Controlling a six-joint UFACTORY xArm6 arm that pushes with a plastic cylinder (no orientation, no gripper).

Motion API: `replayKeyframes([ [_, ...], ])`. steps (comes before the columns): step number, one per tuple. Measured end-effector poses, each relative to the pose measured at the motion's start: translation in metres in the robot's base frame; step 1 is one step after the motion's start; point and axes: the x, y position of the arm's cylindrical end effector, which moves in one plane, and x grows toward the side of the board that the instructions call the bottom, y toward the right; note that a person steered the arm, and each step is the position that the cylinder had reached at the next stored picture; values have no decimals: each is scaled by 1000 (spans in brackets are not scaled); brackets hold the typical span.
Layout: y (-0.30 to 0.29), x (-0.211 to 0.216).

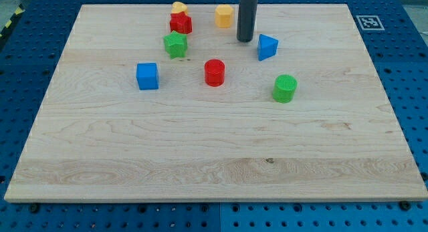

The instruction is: Slightly touch the yellow hexagon

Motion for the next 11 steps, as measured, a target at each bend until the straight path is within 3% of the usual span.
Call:
replayKeyframes([
  [3,7,-97],
  [5,-76,-95],
  [9,-71,-94],
  [11,-69,-70],
])
